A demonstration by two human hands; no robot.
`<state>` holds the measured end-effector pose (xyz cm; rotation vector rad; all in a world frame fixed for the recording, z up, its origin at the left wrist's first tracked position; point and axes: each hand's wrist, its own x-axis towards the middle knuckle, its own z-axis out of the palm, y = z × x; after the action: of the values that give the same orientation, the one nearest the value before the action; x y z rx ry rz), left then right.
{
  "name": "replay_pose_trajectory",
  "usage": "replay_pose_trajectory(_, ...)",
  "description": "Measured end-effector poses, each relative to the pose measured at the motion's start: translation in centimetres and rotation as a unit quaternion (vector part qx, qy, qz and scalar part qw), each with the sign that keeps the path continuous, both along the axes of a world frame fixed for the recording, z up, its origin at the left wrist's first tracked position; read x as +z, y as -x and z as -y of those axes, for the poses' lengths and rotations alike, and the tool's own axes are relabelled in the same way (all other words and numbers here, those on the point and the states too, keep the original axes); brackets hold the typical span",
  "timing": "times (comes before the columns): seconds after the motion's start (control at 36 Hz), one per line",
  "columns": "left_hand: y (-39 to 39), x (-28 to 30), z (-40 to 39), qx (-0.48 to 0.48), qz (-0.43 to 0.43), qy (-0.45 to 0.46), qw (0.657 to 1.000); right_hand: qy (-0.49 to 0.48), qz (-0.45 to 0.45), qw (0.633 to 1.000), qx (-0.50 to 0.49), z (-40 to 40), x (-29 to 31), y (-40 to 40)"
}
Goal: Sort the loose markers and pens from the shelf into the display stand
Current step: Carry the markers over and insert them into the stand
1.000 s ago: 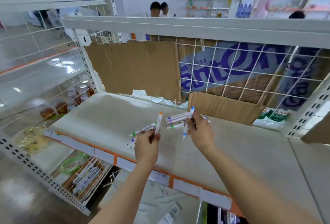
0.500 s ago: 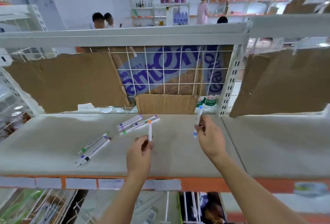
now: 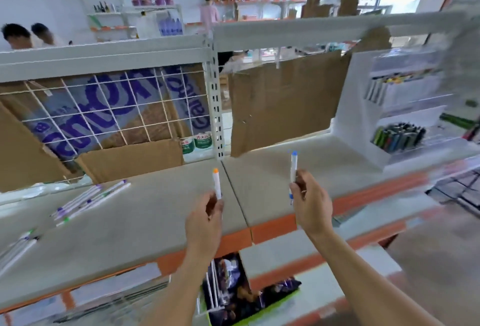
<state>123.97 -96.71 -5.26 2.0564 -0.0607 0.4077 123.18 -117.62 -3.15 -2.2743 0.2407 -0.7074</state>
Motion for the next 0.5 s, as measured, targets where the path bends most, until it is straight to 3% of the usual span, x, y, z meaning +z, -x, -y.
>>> replay_pose_trajectory(0.25, -1.7, 2.2, 7.1, -0.111, 0.024, -0.004, 0.994, -0.015, 0.035, 0.995, -0.097, 6.1, 0.9, 2.1)
replay_pose_trajectory(0.5, -5.1, 1.7, 14.3, -0.224, -0.026, 0.038, 0.974, -0.038, 0.022, 0.983, -0.180, 11.5, 0.6, 2.9)
